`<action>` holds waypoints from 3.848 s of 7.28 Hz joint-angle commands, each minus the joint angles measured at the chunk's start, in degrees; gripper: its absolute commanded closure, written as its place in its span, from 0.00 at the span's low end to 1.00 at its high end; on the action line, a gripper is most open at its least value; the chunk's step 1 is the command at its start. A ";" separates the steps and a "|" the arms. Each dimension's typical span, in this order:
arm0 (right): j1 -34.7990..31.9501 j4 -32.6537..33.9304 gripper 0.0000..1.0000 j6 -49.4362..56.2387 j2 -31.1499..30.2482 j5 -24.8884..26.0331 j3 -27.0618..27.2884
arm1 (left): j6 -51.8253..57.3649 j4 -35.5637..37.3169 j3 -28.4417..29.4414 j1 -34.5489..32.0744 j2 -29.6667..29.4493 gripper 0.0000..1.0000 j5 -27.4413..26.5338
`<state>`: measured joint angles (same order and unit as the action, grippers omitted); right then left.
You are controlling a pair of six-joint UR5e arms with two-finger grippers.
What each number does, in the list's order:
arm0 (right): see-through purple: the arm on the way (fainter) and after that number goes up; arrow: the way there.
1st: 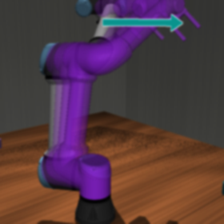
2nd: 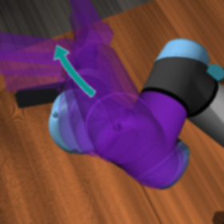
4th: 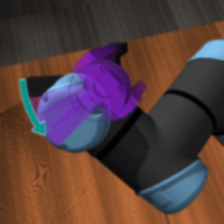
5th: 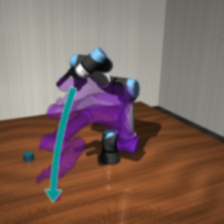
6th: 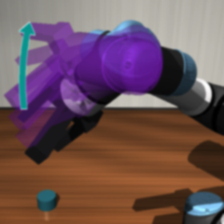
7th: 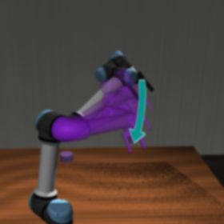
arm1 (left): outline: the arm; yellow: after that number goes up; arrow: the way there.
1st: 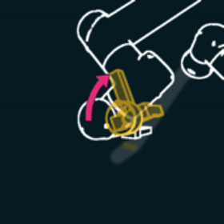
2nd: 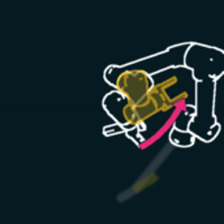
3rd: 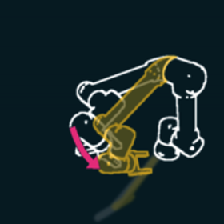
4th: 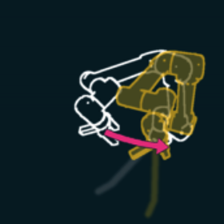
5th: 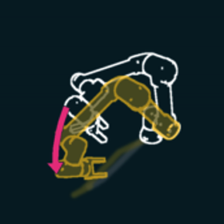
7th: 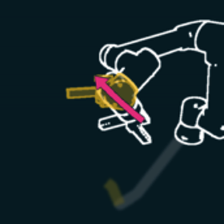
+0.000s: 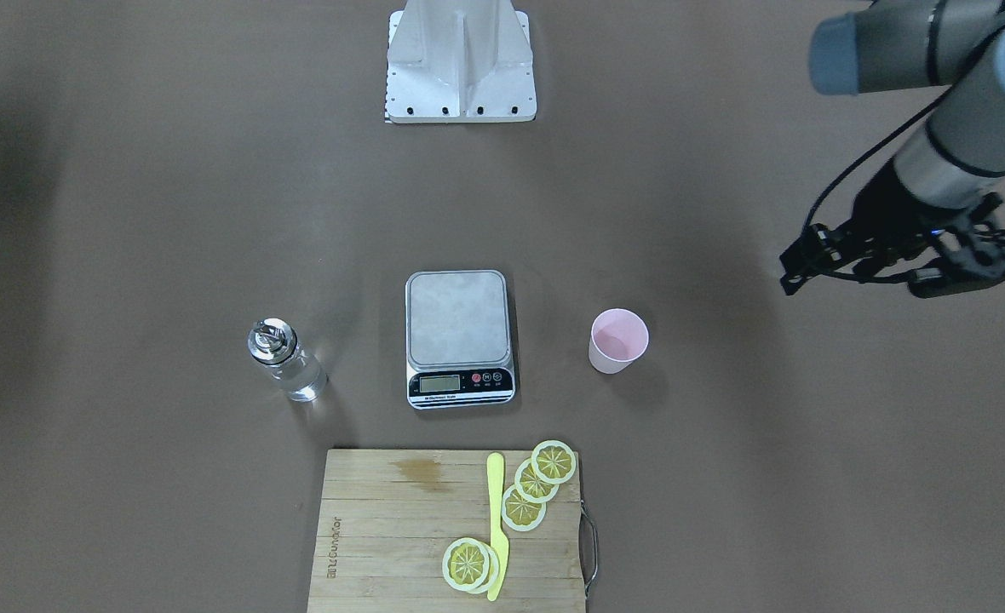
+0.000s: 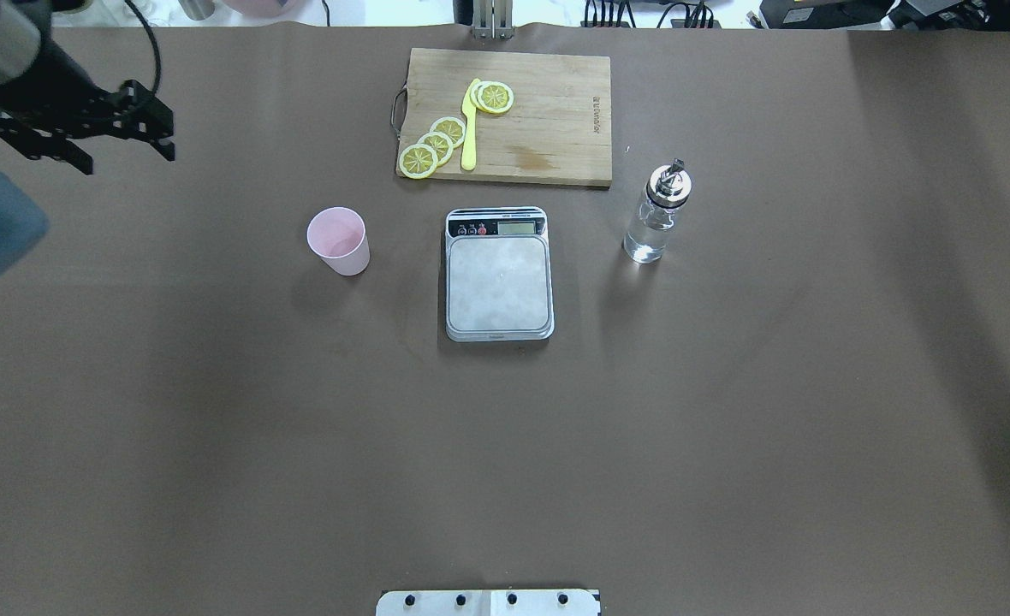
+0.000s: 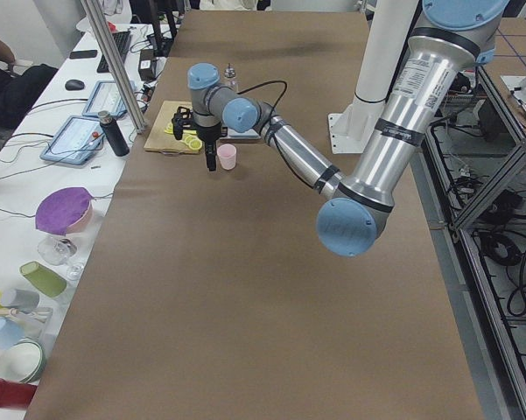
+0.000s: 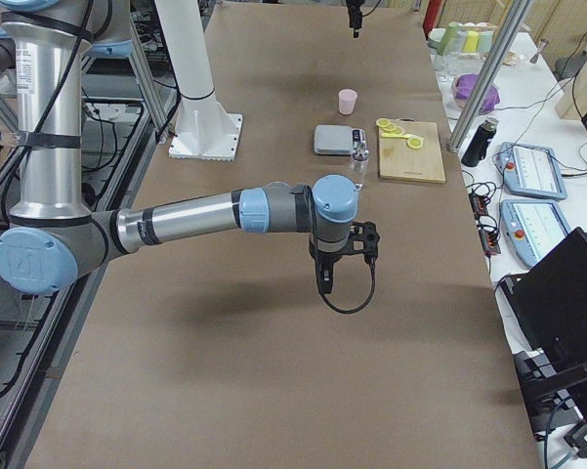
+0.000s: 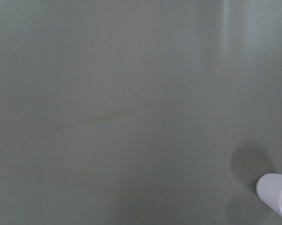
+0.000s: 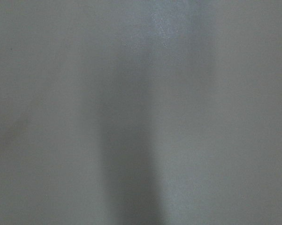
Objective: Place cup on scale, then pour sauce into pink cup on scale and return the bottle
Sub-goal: 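Reach the left gripper toward the pink cup and grasp it, then lift the pink cup with the left gripper and set it on the scale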
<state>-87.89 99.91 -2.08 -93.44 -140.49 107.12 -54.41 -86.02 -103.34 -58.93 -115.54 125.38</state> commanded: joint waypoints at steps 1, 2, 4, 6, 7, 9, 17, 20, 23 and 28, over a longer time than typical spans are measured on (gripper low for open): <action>0.00 0.02 0.00 0.06 0.19 -0.66 0.28 | -12.84 -13.22 7.77 7.75 -3.01 0.02 -4.26; 0.00 -0.07 0.00 0.06 0.28 -0.58 0.29 | -16.39 -16.16 10.24 11.26 -4.07 0.02 -7.92; 0.00 0.02 0.00 -0.03 0.63 -1.01 0.20 | -17.48 -16.37 15.34 12.79 -8.02 0.03 -8.57; 0.00 0.11 0.00 -0.12 1.07 -1.19 0.20 | -17.57 -16.54 15.63 14.28 -7.94 0.13 -8.57; 0.00 0.11 0.00 -0.12 1.07 -1.19 0.29 | -17.48 -16.55 15.63 14.29 -7.86 0.31 -8.57; 0.00 0.02 0.00 -0.12 1.07 -1.37 0.37 | -17.48 -16.55 16.41 14.90 -7.68 0.64 -8.57; 0.00 0.11 0.00 0.06 1.77 -4.36 0.46 | -33.25 -9.69 19.37 12.51 -22.40 1.00 -1.54; 0.00 -0.07 0.00 0.23 2.30 -4.27 0.46 | -38.57 -9.60 27.40 17.96 -30.71 1.00 -6.55; 0.00 0.11 0.00 0.14 3.70 -3.75 1.52 | -38.32 -8.12 26.62 20.96 -29.48 1.00 -9.27; 0.44 0.02 0.00 0.23 3.71 -3.39 1.60 | -38.22 -7.93 23.71 22.72 -27.45 1.00 -9.27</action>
<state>-87.47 99.96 -1.87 -89.68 -143.88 108.63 -92.46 -93.96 -79.48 -36.90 -142.97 116.22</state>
